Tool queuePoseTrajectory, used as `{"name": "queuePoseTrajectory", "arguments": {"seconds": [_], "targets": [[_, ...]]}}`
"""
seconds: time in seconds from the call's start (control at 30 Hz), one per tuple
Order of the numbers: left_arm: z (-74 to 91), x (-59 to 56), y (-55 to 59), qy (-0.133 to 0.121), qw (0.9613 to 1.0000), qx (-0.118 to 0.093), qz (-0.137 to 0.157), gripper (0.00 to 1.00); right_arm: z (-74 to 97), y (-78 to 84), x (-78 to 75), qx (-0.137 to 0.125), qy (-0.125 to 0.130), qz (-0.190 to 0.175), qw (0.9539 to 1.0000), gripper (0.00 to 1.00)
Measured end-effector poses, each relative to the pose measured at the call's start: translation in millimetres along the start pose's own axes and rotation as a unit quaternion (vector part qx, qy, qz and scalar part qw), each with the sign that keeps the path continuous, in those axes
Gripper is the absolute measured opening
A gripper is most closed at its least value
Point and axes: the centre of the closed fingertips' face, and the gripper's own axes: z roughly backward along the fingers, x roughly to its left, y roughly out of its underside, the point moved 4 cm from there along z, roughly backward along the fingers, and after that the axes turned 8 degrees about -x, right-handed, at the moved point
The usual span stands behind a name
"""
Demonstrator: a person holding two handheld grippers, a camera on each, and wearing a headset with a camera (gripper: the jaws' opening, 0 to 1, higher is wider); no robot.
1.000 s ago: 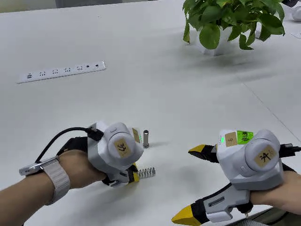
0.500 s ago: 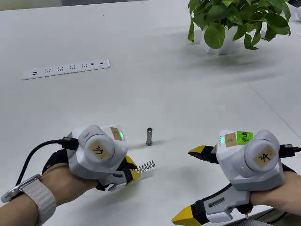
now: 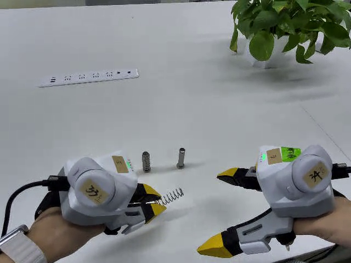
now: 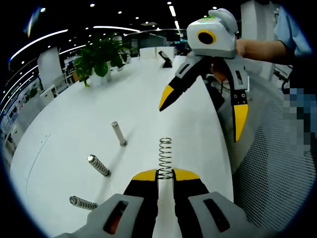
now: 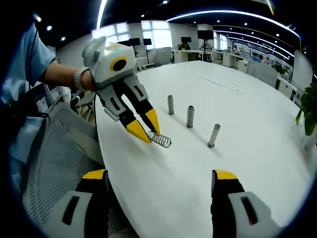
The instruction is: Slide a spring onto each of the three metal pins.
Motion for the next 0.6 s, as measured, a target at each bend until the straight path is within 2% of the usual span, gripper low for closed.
{"name": "queuePoseTrajectory", "arguments": {"seconds": [0.07,0.13,0.37,0.6], "targets": [[3.1,-1.8,1.7,-0.002,1.0000,-0.002,0.006,0.10,-1.7,-3.0,1.2,0.002,-0.005,0.004,1.0000,0.85],[6.2,-3.4,0.8,-0.002,0.9998,-0.016,0.006,0.10,-3.7,-5.5,2.2,0.004,-0.011,0.004,0.9999,0.84],[16.9,-10.0,2.0,-0.006,0.9994,-0.032,0.007,0.10,-11.0,-18.3,5.4,0.004,-0.028,0.010,0.9996,0.80],[26.6,-16.1,4.4,-0.013,0.9988,-0.047,0.003,0.10,-19.4,-28.7,7.9,0.016,-0.047,0.020,0.9986,0.76]]}}
